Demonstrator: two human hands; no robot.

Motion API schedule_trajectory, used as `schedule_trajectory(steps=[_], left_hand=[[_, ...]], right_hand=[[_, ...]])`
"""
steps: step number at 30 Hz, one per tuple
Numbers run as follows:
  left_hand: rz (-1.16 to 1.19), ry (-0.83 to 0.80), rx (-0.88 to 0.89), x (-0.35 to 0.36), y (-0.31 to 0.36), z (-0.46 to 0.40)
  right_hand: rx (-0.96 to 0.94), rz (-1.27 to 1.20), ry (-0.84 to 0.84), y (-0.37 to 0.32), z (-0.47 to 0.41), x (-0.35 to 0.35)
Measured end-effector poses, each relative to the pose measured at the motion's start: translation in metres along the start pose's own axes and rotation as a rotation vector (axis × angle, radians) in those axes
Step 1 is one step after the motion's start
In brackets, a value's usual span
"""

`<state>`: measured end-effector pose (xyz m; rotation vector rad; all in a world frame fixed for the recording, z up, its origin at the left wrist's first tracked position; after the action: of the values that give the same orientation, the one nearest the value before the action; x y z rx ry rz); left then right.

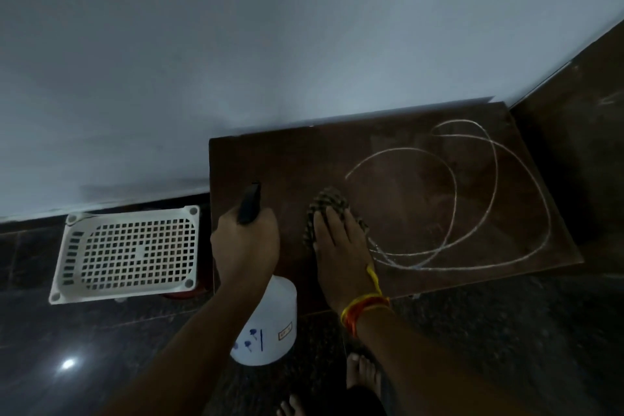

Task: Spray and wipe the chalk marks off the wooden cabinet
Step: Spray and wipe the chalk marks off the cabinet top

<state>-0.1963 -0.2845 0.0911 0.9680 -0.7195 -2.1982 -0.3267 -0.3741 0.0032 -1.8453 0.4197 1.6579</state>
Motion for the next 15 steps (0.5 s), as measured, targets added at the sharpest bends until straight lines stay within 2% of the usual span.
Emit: schedule_trajectory(steps=[3,5,15], left_hand=[[0.012,0.028,-0.002,0.001,0.004,-0.004],[0.029,0.055,-0.015,0.002,0.007,-0.005],[0.032,0.056,-0.054,0.016,0.019,-0.018]], right_hand=[[-0.007,-0.026,-0.031,0.009,-0.045,0.006],[0.002,-0.034,0.006,0.016,-0.065,0.003],[-0.039,-0.038,0.028,0.014,-0.062,-0.007]])
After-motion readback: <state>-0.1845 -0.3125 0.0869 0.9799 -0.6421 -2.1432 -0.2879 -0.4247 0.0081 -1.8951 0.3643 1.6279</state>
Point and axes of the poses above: each hand's wrist, its own z-axis away from the middle knuckle, its own x-axis out of the palm, y = z × x, the point moved 8 cm from there along -z, towards the middle knuckle, and after that the axes turned 7 degrees about -x, right-handed, at the moved point
